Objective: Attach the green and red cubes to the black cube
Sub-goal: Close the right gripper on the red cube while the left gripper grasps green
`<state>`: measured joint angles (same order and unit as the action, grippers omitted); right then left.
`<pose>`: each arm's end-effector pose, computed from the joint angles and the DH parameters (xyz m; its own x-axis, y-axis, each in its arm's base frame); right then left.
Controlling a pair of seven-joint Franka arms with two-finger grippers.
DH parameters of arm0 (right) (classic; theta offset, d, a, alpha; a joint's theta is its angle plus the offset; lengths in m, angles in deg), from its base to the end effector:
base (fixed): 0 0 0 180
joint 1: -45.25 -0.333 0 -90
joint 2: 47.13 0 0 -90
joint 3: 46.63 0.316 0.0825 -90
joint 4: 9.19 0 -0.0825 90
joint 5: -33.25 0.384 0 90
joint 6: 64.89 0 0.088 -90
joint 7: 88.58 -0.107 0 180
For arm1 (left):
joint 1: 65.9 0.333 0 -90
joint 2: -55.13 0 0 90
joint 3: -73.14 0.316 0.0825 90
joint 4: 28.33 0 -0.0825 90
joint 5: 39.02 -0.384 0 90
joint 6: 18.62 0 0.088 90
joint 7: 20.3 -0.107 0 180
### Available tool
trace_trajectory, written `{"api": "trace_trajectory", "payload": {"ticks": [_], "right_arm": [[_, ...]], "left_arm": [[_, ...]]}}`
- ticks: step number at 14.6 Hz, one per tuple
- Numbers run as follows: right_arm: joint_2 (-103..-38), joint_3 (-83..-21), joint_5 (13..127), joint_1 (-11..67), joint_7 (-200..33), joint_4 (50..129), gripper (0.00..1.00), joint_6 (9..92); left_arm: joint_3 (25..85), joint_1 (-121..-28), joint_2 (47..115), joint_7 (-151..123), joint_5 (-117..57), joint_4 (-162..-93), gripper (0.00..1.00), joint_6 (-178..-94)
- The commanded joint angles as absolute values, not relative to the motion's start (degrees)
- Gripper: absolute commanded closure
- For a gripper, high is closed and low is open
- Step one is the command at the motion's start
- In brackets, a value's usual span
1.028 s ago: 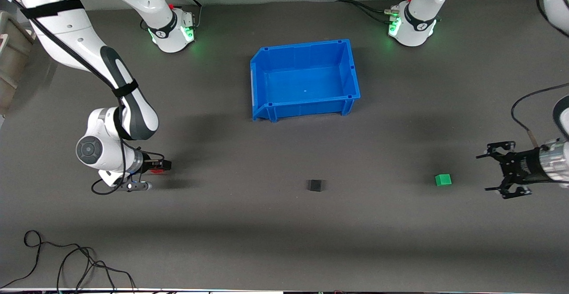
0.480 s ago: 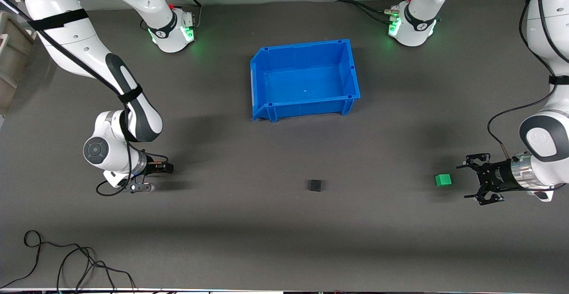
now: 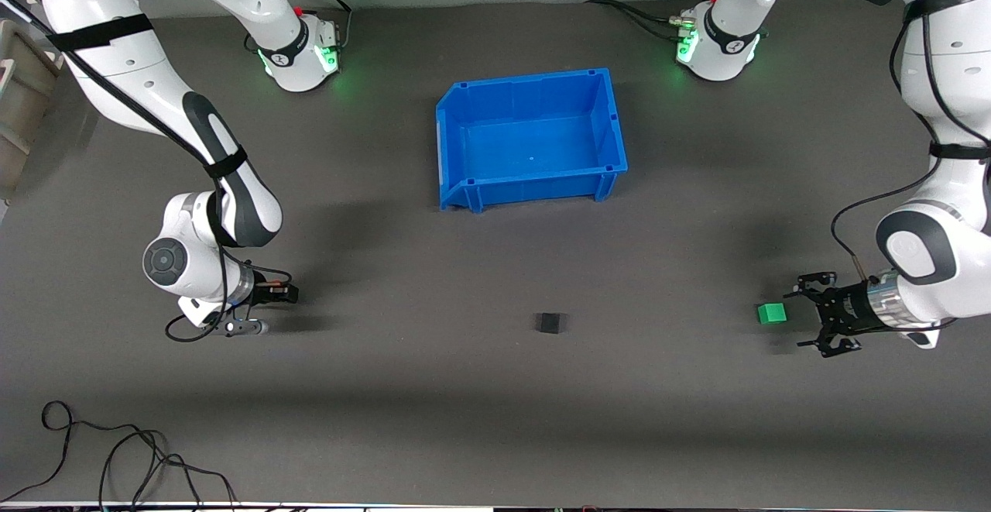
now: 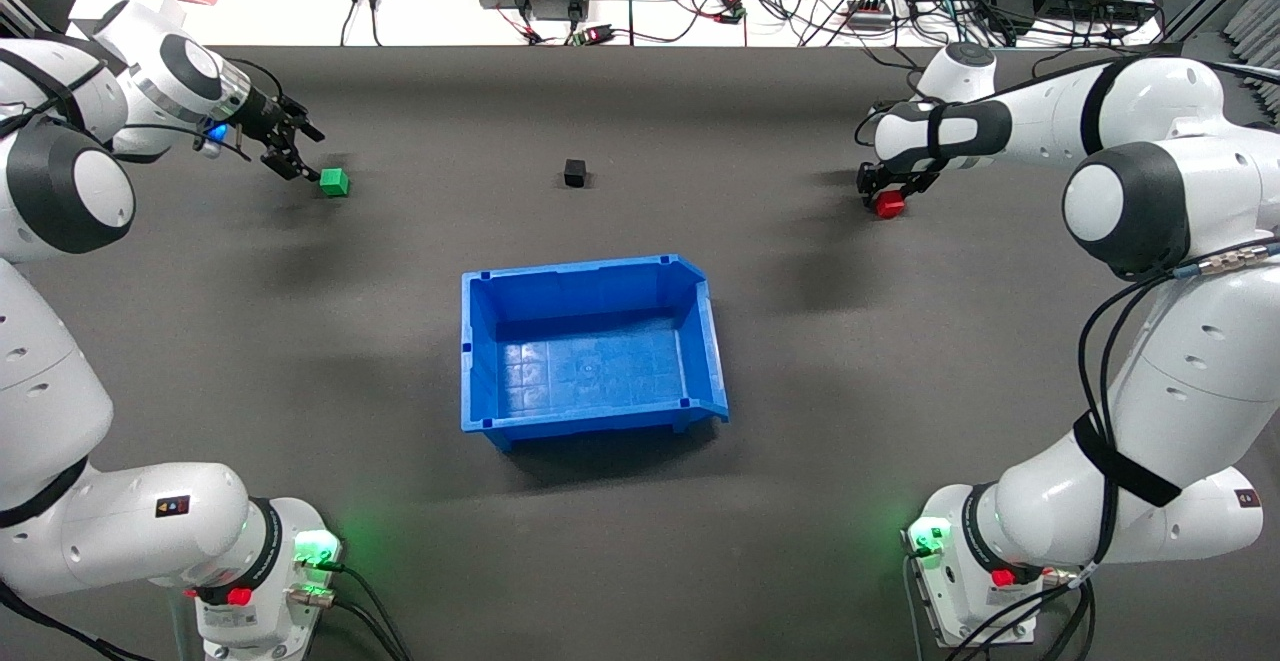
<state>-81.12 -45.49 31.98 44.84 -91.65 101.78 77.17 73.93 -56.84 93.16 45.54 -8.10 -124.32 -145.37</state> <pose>0.6154 0.0164 0.1706 0.9987 -0.0119 -0.0503 -0.0117 -0.9999 0.0043 0.6633 0.0970 0.2096 -0.0982 0.9085 -0.4062 0.9949 0.0983 -0.0206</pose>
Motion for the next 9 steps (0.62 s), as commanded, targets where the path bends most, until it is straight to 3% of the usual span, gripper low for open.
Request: {"api": "trace_trajectory", "payload": {"ticks": [1,4,8,9], "right_arm": [[-81.3,-45.6,32.3,45.0,-91.7,102.5,0.5,78.5],[-81.3,-45.6,32.3,45.1,-91.7,102.5,0.59,78.5],[-81.5,-45.6,32.3,45.2,-91.7,102.5,0.89,78.6],[-81.5,-45.6,32.3,45.2,-91.7,102.5,1.0,78.6]], "left_arm": [[73.8,-56.8,91.5,41.1,-5.0,-128.3,0.0,-147.8],[73.8,-57.3,91.6,41.0,-4.7,-130.5,0.0,-151.0],[73.8,-57.4,91.9,41.0,-4.3,-131.0,0.0,-152.1],[73.8,-57.5,91.9,41.0,-4.2,-131.3,0.0,-152.7]]}}
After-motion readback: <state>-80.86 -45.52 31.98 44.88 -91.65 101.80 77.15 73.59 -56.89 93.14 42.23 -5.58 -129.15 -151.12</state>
